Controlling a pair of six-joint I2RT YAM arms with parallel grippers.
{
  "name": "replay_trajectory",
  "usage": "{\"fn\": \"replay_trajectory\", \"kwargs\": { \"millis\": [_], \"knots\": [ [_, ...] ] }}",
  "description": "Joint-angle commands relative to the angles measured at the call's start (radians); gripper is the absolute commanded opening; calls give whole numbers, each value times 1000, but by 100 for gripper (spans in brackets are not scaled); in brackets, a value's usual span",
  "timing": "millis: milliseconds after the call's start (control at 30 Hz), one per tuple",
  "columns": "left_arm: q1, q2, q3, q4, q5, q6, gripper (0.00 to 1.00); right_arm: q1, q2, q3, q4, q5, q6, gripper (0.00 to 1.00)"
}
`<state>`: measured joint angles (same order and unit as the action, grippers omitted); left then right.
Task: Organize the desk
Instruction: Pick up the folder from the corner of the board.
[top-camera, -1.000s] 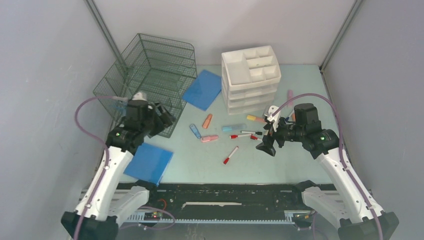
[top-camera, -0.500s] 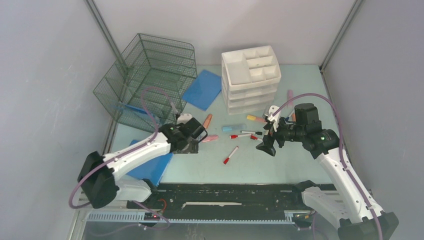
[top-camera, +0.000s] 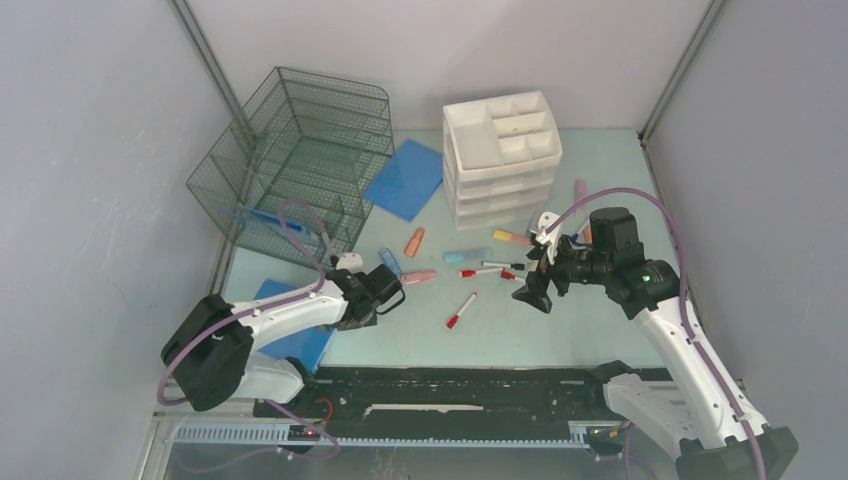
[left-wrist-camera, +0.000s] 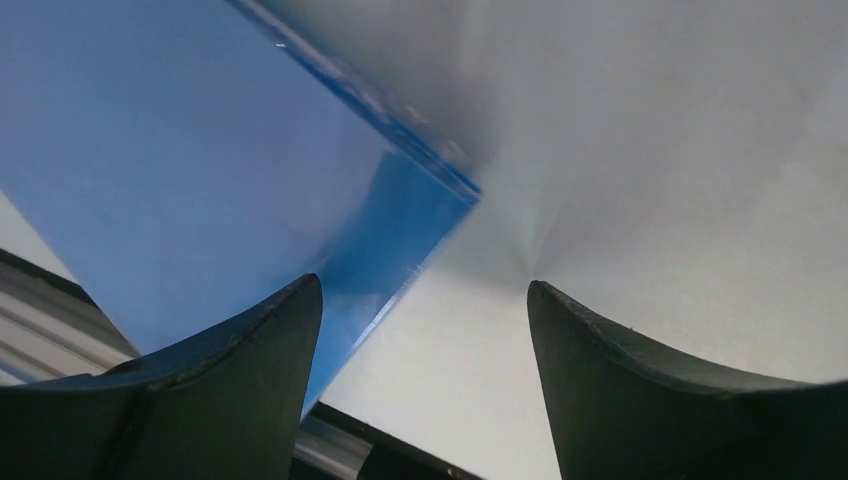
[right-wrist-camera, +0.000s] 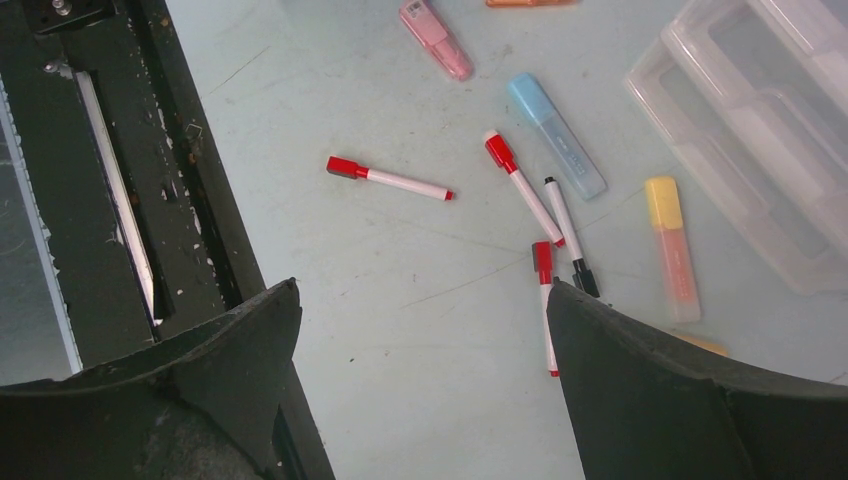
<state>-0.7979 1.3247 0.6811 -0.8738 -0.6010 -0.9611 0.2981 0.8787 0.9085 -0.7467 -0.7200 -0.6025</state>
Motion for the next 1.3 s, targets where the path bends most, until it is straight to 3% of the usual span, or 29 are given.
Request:
{"fn": "replay_trajectory", "kwargs": {
  "millis": [0,100,300,467,700,900,1267],
  "knots": [
    [19,2,-33,29,-123,-111,81,3,-19,-2,17,-23,-17,100],
    [45,-21,-105,102,-109,-127,79,3,-23,-2,15,-27,-18,100],
    [57,-87,-151,158,-44,-107,64,3,-30,-2,14,-32,-19,100],
    [59,-124,-175,207,31,-75,44,3,-37,-2,14,-34,-20,100],
    [54,-70,-171,337,173,7,29,-3,-46,-2,13,-38,-22,100],
    [7,28,-82,401,231,57,26,-5,-48,-2,11,-37,-23,100],
    [-31,197,125,533,354,95,29,-5,-43,-2,8,-32,-28,100]
  ]
}}
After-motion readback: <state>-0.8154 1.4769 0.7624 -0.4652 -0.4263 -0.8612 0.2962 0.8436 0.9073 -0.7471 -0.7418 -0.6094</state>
